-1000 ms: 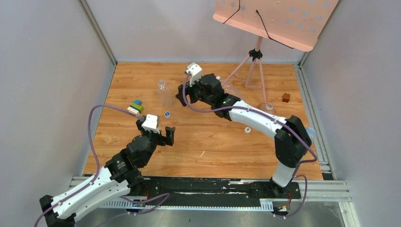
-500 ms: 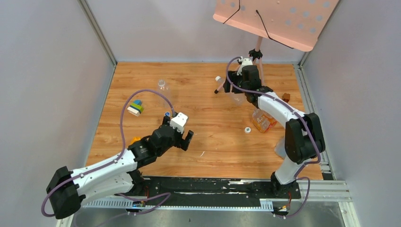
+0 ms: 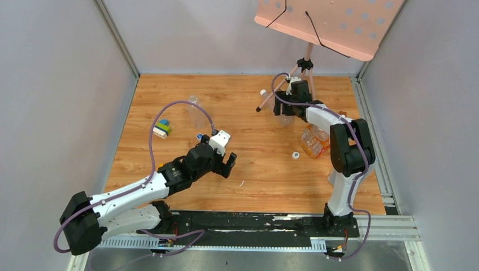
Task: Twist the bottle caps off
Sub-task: Pick up the plastic bottle at the center of the board.
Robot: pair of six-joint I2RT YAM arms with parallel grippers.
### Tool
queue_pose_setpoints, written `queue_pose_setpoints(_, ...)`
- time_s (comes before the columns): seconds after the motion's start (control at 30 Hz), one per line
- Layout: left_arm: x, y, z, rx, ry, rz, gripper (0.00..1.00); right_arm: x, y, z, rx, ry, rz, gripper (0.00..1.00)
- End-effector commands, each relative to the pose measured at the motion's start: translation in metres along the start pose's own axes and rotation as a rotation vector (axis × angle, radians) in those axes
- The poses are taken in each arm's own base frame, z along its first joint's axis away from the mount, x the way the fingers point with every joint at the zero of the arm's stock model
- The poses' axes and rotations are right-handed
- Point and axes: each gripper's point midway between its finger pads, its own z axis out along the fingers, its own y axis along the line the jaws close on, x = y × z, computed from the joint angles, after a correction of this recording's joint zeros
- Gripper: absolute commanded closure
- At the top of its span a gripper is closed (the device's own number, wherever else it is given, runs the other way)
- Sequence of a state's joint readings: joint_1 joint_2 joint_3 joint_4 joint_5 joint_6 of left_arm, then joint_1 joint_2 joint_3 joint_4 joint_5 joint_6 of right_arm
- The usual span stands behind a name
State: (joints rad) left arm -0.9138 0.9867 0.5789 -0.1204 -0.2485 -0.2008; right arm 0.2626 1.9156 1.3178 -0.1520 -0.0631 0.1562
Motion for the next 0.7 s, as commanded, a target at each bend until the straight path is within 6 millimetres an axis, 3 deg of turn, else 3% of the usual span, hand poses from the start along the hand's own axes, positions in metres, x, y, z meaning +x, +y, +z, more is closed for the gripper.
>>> queue_pose_setpoints(0.0, -0.02, 0.001, -0.009, 0.002, -0.08, -0.033, 0.0, -0.028, -0.001, 0.008, -0.022, -0.062, -0.096, 0.27)
queue_pose_setpoints(0.13, -0.024, 0.002, -0.015, 0.011, -0.106, -0.037, 0.0, -0.024, -0.006, 0.018, -0.02, -0.05, -0.122, 0.26)
queue_pose_setpoints(0.3, -0.021, 0.003, -0.021, 0.018, -0.122, -0.043, 0.0, -0.005, -0.005, 0.022, -0.04, -0.004, -0.106, 0.29)
queue_pose_setpoints(0.67, -0.025, 0.007, -0.028, 0.007, -0.162, -0.054, 0.0, 0.024, 0.011, -0.003, -0.117, 0.045, -0.01, 0.5)
